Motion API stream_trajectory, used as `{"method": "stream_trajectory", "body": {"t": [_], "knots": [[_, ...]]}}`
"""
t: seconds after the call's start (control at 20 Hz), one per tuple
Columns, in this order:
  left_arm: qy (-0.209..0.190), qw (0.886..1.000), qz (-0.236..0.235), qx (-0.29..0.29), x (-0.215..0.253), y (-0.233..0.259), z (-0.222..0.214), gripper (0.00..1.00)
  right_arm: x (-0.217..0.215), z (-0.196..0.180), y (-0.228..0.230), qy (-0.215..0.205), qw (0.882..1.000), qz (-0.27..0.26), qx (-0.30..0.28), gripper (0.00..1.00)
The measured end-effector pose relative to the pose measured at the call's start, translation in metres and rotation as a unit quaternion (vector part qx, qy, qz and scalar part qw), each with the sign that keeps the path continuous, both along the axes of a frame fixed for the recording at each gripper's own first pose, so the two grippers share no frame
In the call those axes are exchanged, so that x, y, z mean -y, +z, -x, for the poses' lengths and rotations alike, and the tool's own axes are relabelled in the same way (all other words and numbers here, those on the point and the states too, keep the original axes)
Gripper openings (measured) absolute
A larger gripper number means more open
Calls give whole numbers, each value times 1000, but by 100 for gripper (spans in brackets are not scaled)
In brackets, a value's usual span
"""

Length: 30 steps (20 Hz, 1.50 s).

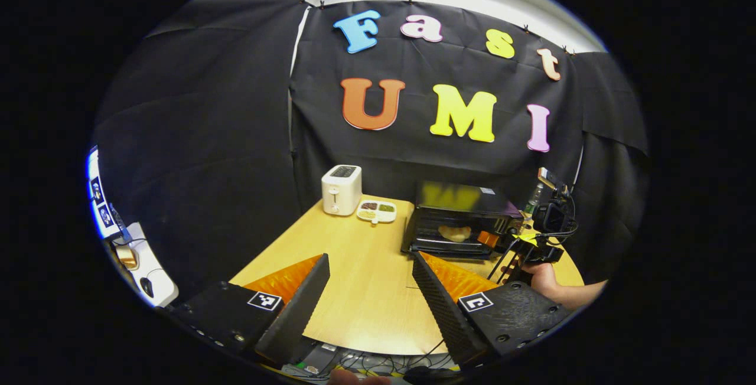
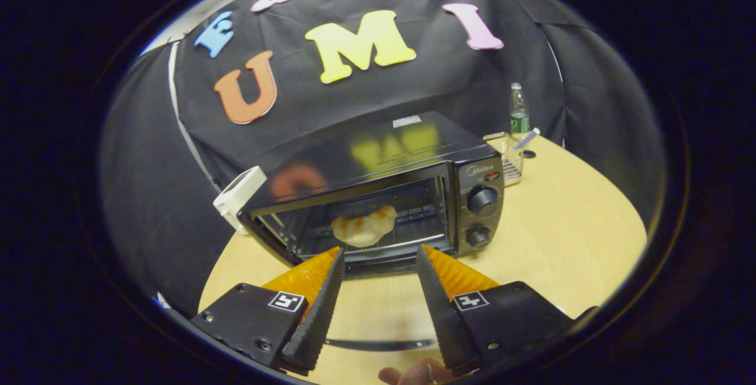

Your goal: Open the electric oven with the left hand, put the food in, and close the electric oven.

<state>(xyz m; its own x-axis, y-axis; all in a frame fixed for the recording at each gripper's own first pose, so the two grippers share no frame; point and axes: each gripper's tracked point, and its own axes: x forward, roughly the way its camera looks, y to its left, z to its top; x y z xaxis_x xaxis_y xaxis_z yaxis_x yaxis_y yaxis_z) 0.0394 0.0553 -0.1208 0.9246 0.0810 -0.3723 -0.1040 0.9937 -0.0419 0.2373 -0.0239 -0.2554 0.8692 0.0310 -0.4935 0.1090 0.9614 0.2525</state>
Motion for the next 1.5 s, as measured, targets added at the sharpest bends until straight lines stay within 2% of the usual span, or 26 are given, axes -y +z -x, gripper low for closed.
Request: {"method": "stream_trajectory", "body": {"t": [0.15,0.3,0.6,0.8,0.9,1.15,1.3,1.5], "knots": [[-31,999,10,-17,21,-27,-9,93,6,45,27,33,998,53,16,98],[-64,997,19,-33,44,-54,-15,93,17,80,55,46,995,86,35,98],[-120,990,28,-74,99,-127,-39,93,51,140,86,13,996,83,33,97],[-127,983,46,-123,129,-191,-53,94,89,167,92,-15,993,113,27,98],[-134,981,40,-133,143,-209,-56,94,115,179,86,-36,990,136,12,98],[-144,974,48,-168,172,-254,-66,94,158,217,73,-83,986,139,-24,98],[-140,972,34,-187,181,-277,-81,94,183,237,67,-108,982,147,-46,98],[-140,968,32,-205,189,-297,-97,94,203,249,69,-133,978,149,-55,99]]}}
